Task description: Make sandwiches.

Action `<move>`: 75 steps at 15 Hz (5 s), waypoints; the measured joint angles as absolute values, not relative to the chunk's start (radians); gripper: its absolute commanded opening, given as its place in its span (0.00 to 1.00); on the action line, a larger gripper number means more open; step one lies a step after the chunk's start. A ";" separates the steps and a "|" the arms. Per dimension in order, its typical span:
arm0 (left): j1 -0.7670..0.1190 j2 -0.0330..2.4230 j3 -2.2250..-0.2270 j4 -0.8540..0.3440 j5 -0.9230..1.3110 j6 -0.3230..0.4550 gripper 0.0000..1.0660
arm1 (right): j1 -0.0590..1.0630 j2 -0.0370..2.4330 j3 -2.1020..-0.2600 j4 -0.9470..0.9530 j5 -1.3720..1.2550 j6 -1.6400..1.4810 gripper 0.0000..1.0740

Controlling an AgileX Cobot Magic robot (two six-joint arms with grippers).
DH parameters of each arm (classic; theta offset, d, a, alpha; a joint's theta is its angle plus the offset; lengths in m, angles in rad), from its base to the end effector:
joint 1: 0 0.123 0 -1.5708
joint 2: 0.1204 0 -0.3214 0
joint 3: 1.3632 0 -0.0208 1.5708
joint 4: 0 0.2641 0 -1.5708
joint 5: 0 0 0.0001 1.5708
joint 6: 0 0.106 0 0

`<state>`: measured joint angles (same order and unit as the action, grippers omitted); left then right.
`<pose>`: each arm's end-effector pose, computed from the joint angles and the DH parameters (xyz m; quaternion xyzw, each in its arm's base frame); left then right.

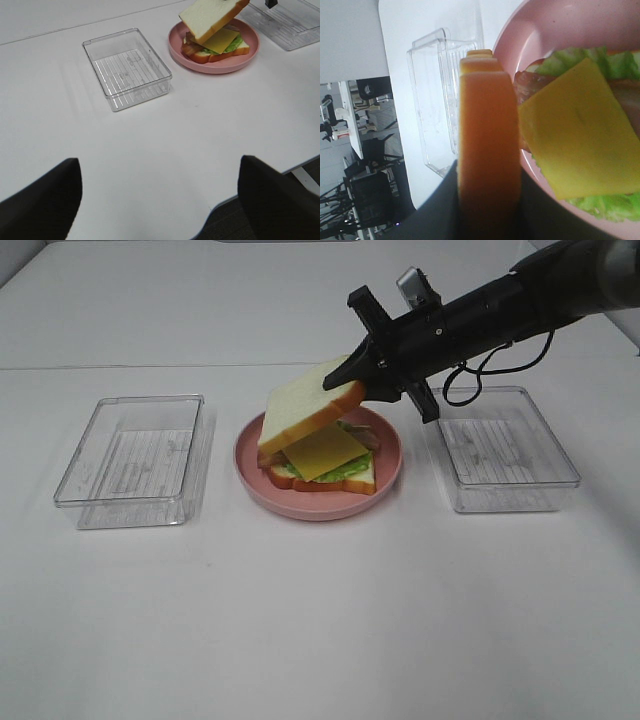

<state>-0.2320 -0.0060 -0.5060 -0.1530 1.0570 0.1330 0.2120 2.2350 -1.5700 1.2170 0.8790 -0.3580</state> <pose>-0.0212 -0.0094 0.2798 0.1569 0.8320 -0.1023 0.5222 0.4735 0.1803 0.1630 0.0950 0.8814 0.4556 0.0802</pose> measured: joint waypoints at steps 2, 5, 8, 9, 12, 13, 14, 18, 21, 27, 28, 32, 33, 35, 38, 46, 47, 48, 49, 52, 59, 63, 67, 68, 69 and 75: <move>-0.232 -0.006 -0.506 -0.153 1.057 0.133 0.76 | 0.212 2.262 -1.570 1.257 0.873 -0.370 0.00; -0.232 -0.006 -0.506 -0.153 1.057 0.133 0.76 | 0.212 2.281 -1.570 1.202 0.840 -0.376 0.00; -0.232 -0.006 -0.506 -0.153 1.057 0.133 0.76 | 0.212 2.281 -1.570 1.141 0.823 -0.343 0.00; -0.232 -0.006 -0.506 -0.153 1.057 0.133 0.76 | 0.212 2.281 -1.570 1.133 0.822 -0.339 0.02; -0.232 -0.006 -0.506 -0.153 1.057 0.133 0.76 | 0.212 2.281 -1.570 1.126 0.822 -0.339 0.48; -0.232 -0.006 -0.506 -0.153 1.057 0.133 0.76 | 0.212 2.281 -1.570 1.098 0.822 -0.339 0.75; -0.232 -0.006 -0.506 -0.153 1.057 0.133 0.76 | 0.212 2.281 -1.570 1.085 0.823 -0.340 0.76; -0.232 -0.006 -0.506 -0.153 1.057 0.133 0.76 | 0.212 2.253 -1.570 0.986 0.823 -0.339 0.76; -0.232 -0.006 -0.506 -0.153 1.057 0.133 0.76 | 0.212 2.145 -1.570 0.738 0.835 -0.268 0.76; -0.232 -0.006 -0.506 -0.153 1.057 0.133 0.76 | 0.212 1.925 -1.570 0.369 1.045 -0.200 0.76; -0.232 -0.006 -0.506 -0.153 1.057 0.133 0.76 | 0.212 1.872 -1.561 0.342 1.070 -0.196 0.76; -0.232 -0.006 -0.506 -0.153 1.057 0.133 0.76 | 0.212 1.621 -1.433 0.301 1.124 -0.192 0.76; -0.232 -0.006 -0.506 -0.153 1.057 0.133 0.76 | 0.212 1.591 -1.411 0.299 1.126 -0.192 0.76; -0.232 -0.006 -0.506 -0.153 1.057 0.133 0.76 | 0.212 1.437 -1.293 0.282 1.127 -0.192 0.75; -0.232 -0.006 -0.506 -0.153 1.057 0.133 0.76 | 0.212 1.243 -1.120 0.275 1.131 -0.185 0.75; -0.232 -0.006 -0.506 -0.153 1.057 0.133 0.76 | 0.212 0.467 -0.561 0.216 1.130 -0.192 0.75; -0.232 -0.006 -0.506 -0.153 1.057 0.133 0.76 | 0.212 0.397 -0.540 0.202 1.130 -0.192 0.75; -0.232 -0.006 -0.506 -0.153 1.057 0.133 0.76 | 0.212 0.345 -0.528 0.195 1.120 -0.192 0.75; -0.232 -0.006 -0.506 -0.153 1.057 0.133 0.76 | 0.212 0.318 -0.524 0.190 1.110 -0.190 0.75; -0.232 -0.006 -0.506 -0.153 1.057 0.133 0.76 | 0.212 0.222 -0.515 0.149 1.091 -0.162 0.75; -0.232 -0.006 -0.506 -0.153 1.057 0.133 0.76 | 0.212 0.221 -0.504 0.137 1.073 -0.085 0.75; -0.232 -0.006 -0.506 -0.153 1.057 0.133 0.76 | 0.212 0.221 -0.504 0.137 1.073 -0.084 0.75; -0.183 -0.006 -0.506 -0.153 1.057 0.133 0.76 | 0.177 0.221 -0.504 0.146 1.073 -0.084 0.75; -0.134 -0.006 -0.506 -0.153 1.057 0.133 0.76 | 0.128 0.221 -0.504 0.148 1.073 -0.084 0.75; -0.034 -0.006 -0.506 -0.153 1.057 0.133 0.76 | 0.038 0.210 -0.504 0.148 1.072 -0.084 0.75; 0.029 -0.006 -0.506 -0.153 1.057 0.133 0.76 | 0.011 0.003 -0.504 0.149 1.067 -0.084 0.75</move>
<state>0.0290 -0.0060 -0.5060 -0.1530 1.0570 0.1330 0.0110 0.0030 -0.5040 0.1490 1.0670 -0.0840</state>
